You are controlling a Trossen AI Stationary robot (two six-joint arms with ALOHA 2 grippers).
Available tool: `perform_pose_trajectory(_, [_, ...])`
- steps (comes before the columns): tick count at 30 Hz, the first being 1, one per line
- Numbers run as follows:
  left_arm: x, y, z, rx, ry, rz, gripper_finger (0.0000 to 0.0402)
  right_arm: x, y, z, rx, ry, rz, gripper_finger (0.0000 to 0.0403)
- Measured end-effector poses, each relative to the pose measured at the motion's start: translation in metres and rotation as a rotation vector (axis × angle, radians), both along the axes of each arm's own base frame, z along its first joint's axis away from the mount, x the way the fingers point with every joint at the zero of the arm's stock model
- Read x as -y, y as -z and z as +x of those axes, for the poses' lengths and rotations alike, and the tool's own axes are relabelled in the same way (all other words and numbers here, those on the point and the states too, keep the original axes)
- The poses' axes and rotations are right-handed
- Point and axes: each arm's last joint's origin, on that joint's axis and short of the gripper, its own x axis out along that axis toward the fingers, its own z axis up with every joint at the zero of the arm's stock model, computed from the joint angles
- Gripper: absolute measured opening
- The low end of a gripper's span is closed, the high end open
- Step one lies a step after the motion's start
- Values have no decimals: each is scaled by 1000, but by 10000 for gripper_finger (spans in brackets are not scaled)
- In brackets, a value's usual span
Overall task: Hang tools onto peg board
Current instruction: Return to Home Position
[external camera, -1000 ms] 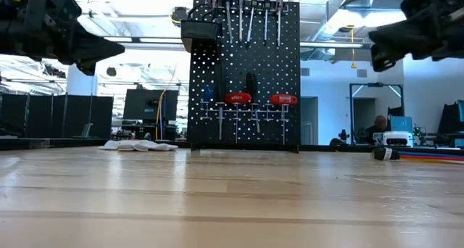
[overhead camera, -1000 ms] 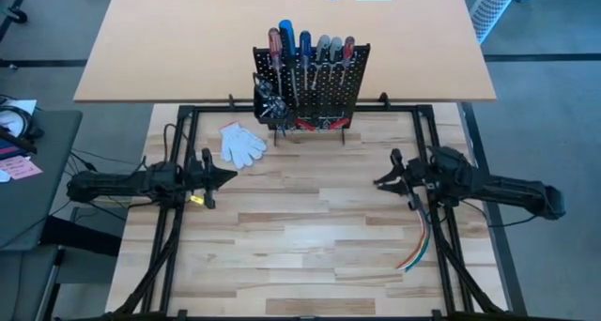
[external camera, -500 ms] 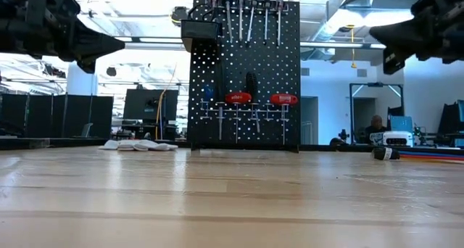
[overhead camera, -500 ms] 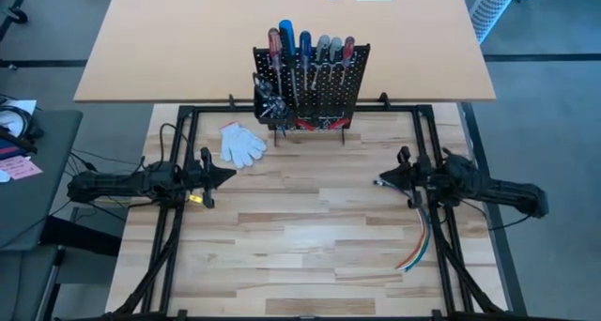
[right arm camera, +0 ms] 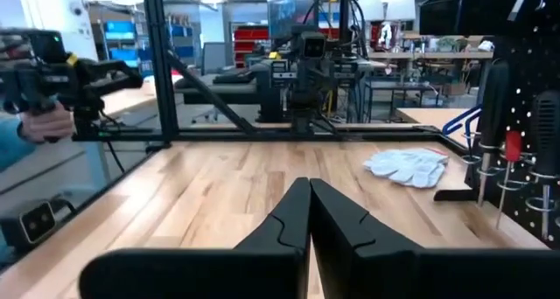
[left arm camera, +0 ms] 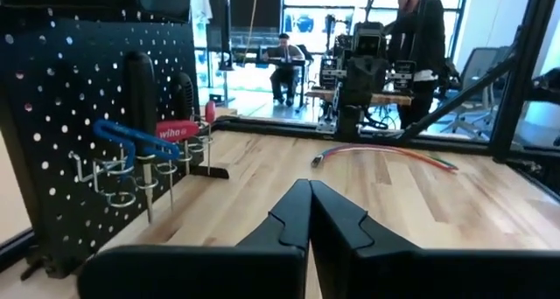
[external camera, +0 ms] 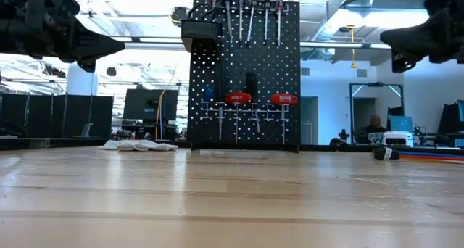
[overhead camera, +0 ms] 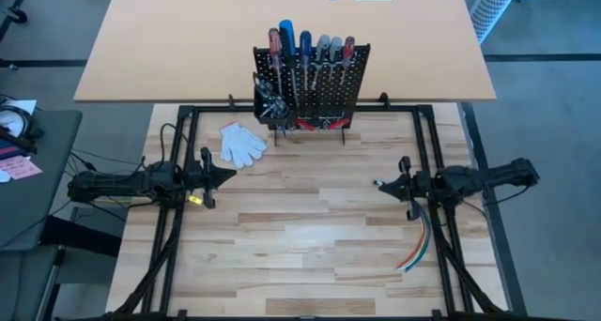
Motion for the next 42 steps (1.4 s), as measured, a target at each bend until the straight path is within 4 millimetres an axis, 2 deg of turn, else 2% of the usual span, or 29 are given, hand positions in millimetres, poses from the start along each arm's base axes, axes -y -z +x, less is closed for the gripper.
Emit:
perform_pose_trajectory(25, [2, 5, 2, -55, 47, 17, 1, 4, 5, 4, -53, 44, -6, 17])
perform_pose_trajectory(33, [1, -4, -2, 45, 37, 14, 1, -4, 0, -1, 10, -50, 7, 17])
perform_pose_trajectory(42, [1, 0, -1, 7, 35, 11, 1, -15, 0, -4, 4, -161, 7, 17])
